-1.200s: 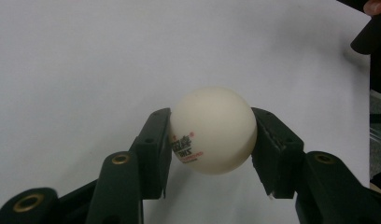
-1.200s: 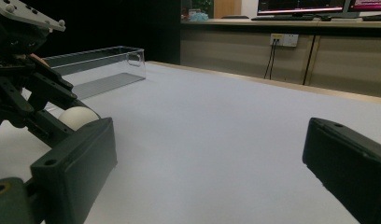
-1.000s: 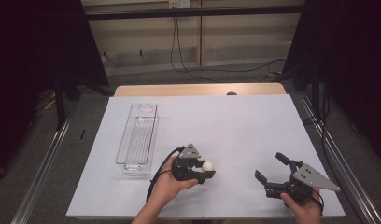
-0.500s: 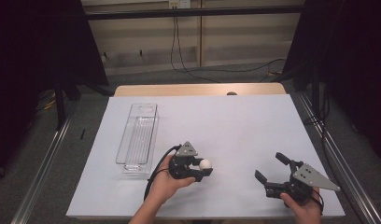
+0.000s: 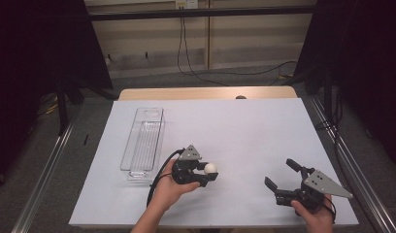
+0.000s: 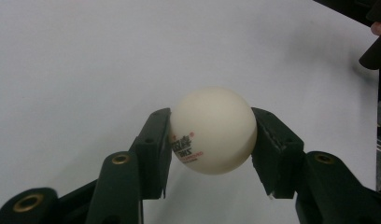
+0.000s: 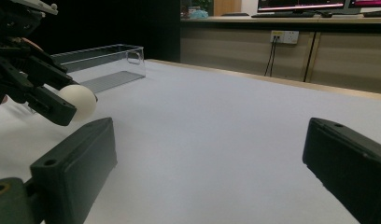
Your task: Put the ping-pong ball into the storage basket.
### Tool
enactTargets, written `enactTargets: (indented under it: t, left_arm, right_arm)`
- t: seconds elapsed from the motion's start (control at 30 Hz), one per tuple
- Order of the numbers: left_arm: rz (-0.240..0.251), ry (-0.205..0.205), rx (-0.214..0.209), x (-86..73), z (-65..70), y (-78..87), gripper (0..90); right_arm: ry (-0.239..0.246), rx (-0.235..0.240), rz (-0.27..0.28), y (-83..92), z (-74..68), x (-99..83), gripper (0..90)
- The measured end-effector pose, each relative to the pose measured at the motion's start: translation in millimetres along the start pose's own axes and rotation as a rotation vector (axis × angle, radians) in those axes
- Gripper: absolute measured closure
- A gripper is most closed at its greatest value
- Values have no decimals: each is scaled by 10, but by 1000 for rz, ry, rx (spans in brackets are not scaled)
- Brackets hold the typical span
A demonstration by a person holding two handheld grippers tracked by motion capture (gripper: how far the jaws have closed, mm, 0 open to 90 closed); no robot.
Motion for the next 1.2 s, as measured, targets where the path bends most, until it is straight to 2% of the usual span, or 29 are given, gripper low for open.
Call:
enactTargets:
  t: [0.13, 0.23, 0.4, 0.5, 0.6, 0.9, 1.1, 1.2]
  left_arm:
    - [16, 5, 9, 12, -22, 10, 510]
    - [-5, -1, 13, 3, -29, 32, 510]
    - [12, 7, 8, 19, -47, 49, 511]
    - [2, 7, 21, 19, -61, 71, 510]
    - [24, 15, 23, 36, -63, 78, 511]
    - [14, 15, 30, 39, -97, 123, 510]
    - [40, 23, 28, 64, -96, 146, 510]
    - [33, 18, 27, 63, -105, 158, 511]
  right_arm:
    - [7, 1, 1, -15, 4, -6, 24]
    - [5, 0, -1, -16, 3, -9, 24]
    - [-6, -6, 1, -15, 10, -4, 24]
    - [-5, -4, 2, -19, 11, -6, 24]
    - [-8, -8, 0, -17, 16, -8, 24]
    - [-5, -7, -7, -17, 21, -17, 24]
    - [-10, -13, -3, -19, 28, -16, 25]
    - [-10, -10, -4, -22, 25, -18, 25]
Point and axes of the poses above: each handheld gripper's, and its own axes: y roughly backward along the jaws, x roughly out of its top, z roughly to its right, the point moved 8 cm from there along -y, roughly forward along the jaws, and after that the axes turned 1 degree about -z, right-handed, at the moved point
